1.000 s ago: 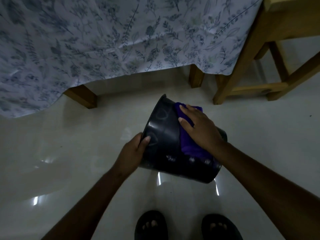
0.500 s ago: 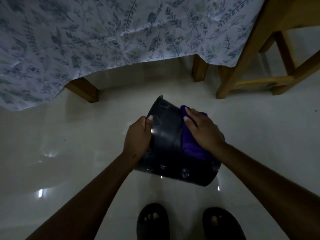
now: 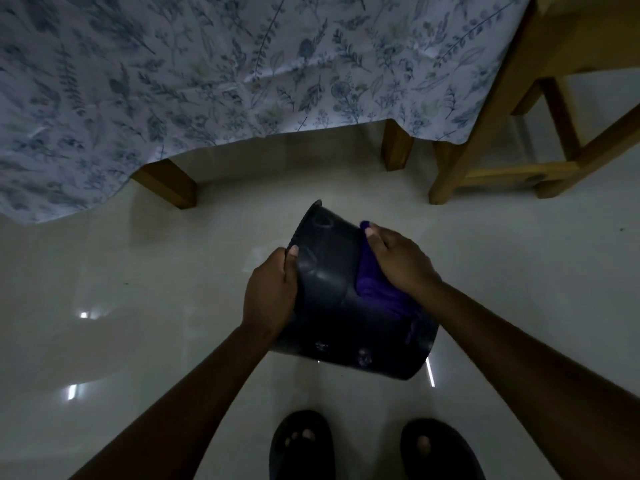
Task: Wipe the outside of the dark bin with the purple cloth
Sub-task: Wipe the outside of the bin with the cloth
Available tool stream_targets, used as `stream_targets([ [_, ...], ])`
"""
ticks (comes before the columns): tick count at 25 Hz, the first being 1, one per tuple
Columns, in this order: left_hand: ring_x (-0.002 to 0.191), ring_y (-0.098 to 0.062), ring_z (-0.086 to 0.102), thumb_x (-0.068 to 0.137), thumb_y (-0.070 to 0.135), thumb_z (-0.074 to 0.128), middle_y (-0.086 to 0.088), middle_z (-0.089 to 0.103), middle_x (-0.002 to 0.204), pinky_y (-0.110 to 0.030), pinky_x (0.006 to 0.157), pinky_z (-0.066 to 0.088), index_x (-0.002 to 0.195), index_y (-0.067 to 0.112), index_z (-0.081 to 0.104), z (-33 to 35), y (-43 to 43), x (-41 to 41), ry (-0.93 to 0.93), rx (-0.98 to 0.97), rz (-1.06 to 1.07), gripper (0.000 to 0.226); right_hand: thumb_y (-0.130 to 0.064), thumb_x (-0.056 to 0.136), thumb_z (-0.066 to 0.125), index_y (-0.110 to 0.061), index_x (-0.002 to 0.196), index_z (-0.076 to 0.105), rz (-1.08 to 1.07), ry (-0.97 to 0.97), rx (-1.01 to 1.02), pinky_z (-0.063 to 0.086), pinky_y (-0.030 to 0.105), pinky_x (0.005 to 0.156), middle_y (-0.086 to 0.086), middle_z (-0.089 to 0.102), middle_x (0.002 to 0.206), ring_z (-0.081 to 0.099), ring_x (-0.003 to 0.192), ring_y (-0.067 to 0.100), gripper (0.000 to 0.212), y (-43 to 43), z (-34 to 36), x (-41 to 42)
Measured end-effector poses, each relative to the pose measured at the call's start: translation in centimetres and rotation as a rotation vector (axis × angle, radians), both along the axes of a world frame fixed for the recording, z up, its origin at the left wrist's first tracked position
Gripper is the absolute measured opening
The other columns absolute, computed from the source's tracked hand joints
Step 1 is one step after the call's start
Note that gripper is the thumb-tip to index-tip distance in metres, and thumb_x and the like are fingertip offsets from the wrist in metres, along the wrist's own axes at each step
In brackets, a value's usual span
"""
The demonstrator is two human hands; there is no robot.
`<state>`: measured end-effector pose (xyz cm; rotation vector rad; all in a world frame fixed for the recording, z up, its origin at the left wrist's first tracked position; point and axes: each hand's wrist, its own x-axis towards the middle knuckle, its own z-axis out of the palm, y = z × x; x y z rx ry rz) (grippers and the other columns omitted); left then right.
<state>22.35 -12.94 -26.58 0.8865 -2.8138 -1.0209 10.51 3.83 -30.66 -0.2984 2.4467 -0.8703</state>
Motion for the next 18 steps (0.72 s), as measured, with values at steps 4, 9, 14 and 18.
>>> stream_targets([
  [4,0.072,-0.019,0.062,0.101,0.042,0.027,0.001,0.063,0.077,-0.031,0.066,0.050,0.084,0.015,0.057,-0.7,-0.2,0.0,-0.029,-0.065,0.032,0.044,-0.057,0.096,0.018,-0.027,0.152,0.015,0.160,0.293,0.193,0.017,0.050,0.117,0.004,0.015,0.161,0.013,0.147,0.032,0.064,0.9,1.3,9.0],
  [9,0.066,-0.015,0.057,0.102,0.037,0.029,0.002,0.059,0.074,-0.014,0.055,0.038,0.082,0.016,0.054,-0.9,-0.5,1.4,-0.008,-0.056,-0.005,0.038,-0.072,0.089,0.017,-0.032,0.151,0.015,0.154,0.216,0.141,0.021,0.053,0.115,0.002,0.019,0.161,0.019,0.146,0.030,0.074,-0.1,0.3,6.0],
  [14,0.063,-0.018,0.058,0.100,0.041,0.027,0.003,0.056,0.067,-0.023,0.053,0.037,0.076,0.019,0.048,-0.7,-0.3,1.7,-0.050,-0.062,0.041,0.039,-0.065,0.092,0.023,-0.027,0.149,0.024,0.071,0.059,0.160,0.029,0.049,0.112,0.005,0.034,0.155,0.035,0.139,0.030,0.068,-0.1,-0.1,3.2],
  [18,0.056,-0.012,0.052,0.101,0.038,0.029,0.010,0.048,0.060,-0.021,0.051,0.034,0.071,0.022,0.044,-1.1,-0.7,1.7,-0.019,-0.108,0.011,0.037,-0.065,0.091,0.024,-0.020,0.152,0.017,0.260,0.379,0.231,0.021,0.056,0.112,0.011,0.019,0.160,0.018,0.145,0.039,0.075,0.9,1.6,13.0],
])
